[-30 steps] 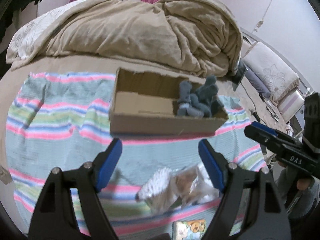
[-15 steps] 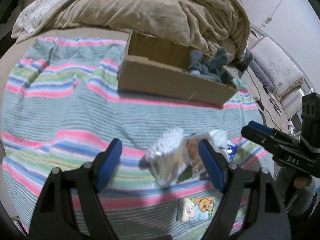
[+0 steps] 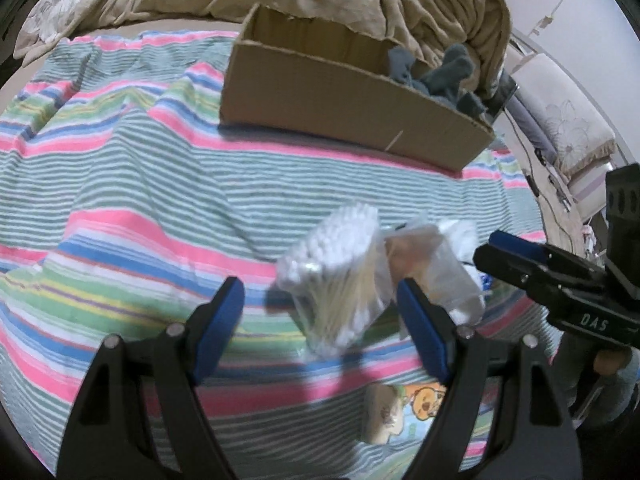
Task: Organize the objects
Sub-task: 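Grasp the cotton swab bag with the left tool while the right grasps white socks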
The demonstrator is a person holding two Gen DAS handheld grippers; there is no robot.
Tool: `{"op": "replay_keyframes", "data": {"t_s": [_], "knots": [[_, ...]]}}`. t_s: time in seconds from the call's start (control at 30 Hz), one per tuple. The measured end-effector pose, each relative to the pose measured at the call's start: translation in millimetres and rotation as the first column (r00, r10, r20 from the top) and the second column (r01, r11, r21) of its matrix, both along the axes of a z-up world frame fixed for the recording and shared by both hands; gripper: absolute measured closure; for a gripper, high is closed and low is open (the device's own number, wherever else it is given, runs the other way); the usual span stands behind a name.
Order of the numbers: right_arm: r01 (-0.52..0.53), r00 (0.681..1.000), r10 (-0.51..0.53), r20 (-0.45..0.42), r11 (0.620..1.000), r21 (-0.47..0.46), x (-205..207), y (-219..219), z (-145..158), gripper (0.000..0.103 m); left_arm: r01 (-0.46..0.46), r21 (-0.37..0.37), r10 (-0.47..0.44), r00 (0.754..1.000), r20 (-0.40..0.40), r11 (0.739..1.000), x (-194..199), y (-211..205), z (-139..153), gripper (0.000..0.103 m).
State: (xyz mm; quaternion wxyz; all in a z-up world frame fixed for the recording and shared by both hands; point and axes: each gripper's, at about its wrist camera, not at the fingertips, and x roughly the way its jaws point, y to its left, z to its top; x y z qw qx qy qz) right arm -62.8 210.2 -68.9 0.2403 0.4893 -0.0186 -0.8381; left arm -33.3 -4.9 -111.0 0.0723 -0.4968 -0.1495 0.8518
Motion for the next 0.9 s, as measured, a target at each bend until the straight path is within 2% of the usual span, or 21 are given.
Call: {"op": "replay_keyframes", "data": {"t_s": [0.1,0.23,0.3,0.43,0.67,0.73,0.9], "knots": [[0.0,1.0,0.0,0.014,1.0,0.001,-2,0,-6,0.04,0.0,-0.015,0.0,1.0,-0.005,1.0,-3,3,-4,0.023],[-0.018,1.0,0.017,0.026,1.0,0.012,-5,-3,-14,0.049,0.013,-0.02,-0.013,1.0,-0.015,1.0,-8,7,-9,0.026],[-0.028,0.999,0.028,0.026,0.999,0.015,-5,-6,-17,0.054,0.032,-0.024,-0.032,0.999,-0.027,0.999,-10,11,-10,0.042],[-0.047,0.999,0.046,0.02,0.999,0.018,-5,-11,-21,0.062,0.038,-0.033,-0.039,0.998,-0.045,0.999,-11,14,-9,0.054],[-0.049,0.999,0.049,0.005,0.999,0.004,-4,-7,-14,0.067,0.034,-0.015,-0.035,0.997,-0.072,0.999,-11,11,1,0.059],[-0.047,0.999,0.047,-0.005,0.999,0.0,-3,-7,-10,0.071,0.034,-0.014,-0.036,0.996,-0.081,0.999,-9,10,5,0.062],[-0.04,0.999,0.039,-0.032,0.999,-0.008,-2,-6,1,0.072,0.029,-0.019,-0.031,0.994,-0.106,0.999,-5,6,14,0.064]]}}
